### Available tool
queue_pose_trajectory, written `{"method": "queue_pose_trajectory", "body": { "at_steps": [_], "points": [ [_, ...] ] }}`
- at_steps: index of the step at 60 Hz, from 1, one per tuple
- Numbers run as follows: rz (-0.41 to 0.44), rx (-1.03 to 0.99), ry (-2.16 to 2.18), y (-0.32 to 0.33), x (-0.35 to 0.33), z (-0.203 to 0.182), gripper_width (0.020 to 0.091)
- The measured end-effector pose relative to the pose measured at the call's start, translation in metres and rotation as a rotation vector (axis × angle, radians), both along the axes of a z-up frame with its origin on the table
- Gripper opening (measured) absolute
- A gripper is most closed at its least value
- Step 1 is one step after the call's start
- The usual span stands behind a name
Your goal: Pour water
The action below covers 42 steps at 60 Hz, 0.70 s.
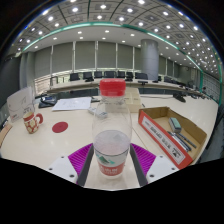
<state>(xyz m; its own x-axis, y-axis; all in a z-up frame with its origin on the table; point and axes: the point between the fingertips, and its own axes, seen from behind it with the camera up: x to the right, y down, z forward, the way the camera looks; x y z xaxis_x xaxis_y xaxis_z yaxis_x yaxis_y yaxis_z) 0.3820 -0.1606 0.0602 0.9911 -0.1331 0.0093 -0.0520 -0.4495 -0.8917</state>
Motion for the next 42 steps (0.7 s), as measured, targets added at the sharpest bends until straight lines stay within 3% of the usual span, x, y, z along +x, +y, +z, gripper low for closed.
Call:
{"method": "queue_pose_trajectory", "body": {
  "at_steps": [5,14,20,30,42],
  "points": [
    [0.015,0.034,-0.009,0.011,0.002,0.002,0.0531],
    [0.01,0.056,-0.017,0.017,0.001,0.003,0.0477],
    [0.0,0.056,-0.01,0.018,0.0,0.004,0.0384],
    [0.012,0.032,-0.083,0.023,-0.001,0.012,0.0361],
    [0.009,0.048,-0.261,0.051,-0.012,0.067,0.036]
  ]
}}
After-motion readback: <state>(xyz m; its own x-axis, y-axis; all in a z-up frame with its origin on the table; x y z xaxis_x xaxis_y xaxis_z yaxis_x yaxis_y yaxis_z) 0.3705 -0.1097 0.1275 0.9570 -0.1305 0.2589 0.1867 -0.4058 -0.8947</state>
